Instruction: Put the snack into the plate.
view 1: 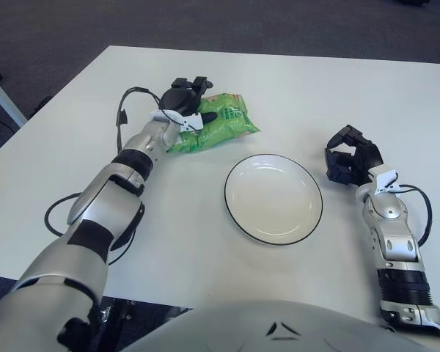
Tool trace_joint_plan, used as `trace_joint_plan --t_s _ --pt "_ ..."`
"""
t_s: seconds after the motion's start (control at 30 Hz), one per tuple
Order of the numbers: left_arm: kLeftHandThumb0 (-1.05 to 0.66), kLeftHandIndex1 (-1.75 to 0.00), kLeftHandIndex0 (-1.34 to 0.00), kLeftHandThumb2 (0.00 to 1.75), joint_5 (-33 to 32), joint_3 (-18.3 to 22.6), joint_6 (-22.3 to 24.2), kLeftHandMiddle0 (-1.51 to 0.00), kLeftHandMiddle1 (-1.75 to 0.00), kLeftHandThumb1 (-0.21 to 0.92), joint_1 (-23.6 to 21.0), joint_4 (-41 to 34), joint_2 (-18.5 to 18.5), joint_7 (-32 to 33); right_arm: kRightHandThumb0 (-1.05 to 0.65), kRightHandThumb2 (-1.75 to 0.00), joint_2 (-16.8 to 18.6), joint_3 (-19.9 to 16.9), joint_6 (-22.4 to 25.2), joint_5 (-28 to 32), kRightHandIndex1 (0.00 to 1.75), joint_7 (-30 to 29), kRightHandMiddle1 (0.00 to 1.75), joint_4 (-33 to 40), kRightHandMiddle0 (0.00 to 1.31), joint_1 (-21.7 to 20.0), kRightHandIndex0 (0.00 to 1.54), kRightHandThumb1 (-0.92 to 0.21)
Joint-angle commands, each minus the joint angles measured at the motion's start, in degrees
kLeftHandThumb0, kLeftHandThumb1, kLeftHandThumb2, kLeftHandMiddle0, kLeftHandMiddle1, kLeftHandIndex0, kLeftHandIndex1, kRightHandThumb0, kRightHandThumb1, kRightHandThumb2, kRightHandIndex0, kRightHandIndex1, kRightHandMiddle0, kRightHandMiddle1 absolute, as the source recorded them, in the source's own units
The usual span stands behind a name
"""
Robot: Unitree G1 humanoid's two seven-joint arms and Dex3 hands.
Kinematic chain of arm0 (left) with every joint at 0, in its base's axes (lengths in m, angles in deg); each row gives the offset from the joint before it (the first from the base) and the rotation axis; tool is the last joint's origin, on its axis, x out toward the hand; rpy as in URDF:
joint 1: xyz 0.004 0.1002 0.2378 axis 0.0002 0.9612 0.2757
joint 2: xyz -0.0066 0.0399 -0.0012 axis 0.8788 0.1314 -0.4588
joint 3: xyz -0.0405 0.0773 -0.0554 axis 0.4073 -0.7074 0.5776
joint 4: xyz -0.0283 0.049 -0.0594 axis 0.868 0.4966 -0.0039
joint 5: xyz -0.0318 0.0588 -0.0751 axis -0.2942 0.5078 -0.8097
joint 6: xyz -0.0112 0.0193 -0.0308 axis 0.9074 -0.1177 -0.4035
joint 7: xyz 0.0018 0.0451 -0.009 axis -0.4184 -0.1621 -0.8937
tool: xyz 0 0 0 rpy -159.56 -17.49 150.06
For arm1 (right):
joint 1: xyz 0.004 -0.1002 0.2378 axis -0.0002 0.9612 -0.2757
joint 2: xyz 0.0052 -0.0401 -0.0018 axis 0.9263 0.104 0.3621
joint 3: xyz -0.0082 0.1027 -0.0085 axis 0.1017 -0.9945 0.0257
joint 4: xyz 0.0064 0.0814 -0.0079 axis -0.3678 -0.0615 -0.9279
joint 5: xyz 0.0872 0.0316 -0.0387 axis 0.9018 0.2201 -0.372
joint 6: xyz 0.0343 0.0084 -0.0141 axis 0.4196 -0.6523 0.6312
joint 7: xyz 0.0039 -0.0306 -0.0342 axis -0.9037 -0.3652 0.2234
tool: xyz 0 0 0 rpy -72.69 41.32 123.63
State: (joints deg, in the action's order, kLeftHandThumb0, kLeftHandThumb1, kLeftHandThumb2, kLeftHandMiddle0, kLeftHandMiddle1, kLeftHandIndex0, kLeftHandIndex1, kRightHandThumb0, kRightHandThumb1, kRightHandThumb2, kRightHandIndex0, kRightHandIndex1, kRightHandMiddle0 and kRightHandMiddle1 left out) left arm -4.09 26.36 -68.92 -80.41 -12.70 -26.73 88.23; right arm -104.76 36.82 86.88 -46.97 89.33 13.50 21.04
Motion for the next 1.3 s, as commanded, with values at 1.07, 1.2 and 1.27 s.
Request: trace_joint_plan --t_s 1.07,1.2,1.27 --pt "-0.95 -0.87 0.00 0.56 -15.55 13.72 -0.38 -0.20 -0.46 0.92 17.50 -35.78 6.18 -27.68 -0.43 -1.12 0.67 0.89 2.64 -0.63 1.75 0.79 1.75 -5.34 0.50 3.54 1.21 -0.47" --pt "-0.96 -0.85 0.00 0.58 -15.22 14.02 -0.32 -0.20 -0.45 0.92 17.76 -36.20 6.31 -28.11 -0.43 -1.12 0.71 0.88 2.56 -0.54 1.75 0.83 1.75 -5.32 0.49 3.57 1.21 -0.47" --pt "-0.96 -0.85 0.00 0.58 -15.06 14.16 -0.28 -0.20 -0.45 0.92 17.85 -36.33 6.30 -28.28 -0.43 -1.11 0.71 0.88 2.52 -0.52 1.75 0.84 1.75 -5.33 0.49 3.58 1.21 -0.48"
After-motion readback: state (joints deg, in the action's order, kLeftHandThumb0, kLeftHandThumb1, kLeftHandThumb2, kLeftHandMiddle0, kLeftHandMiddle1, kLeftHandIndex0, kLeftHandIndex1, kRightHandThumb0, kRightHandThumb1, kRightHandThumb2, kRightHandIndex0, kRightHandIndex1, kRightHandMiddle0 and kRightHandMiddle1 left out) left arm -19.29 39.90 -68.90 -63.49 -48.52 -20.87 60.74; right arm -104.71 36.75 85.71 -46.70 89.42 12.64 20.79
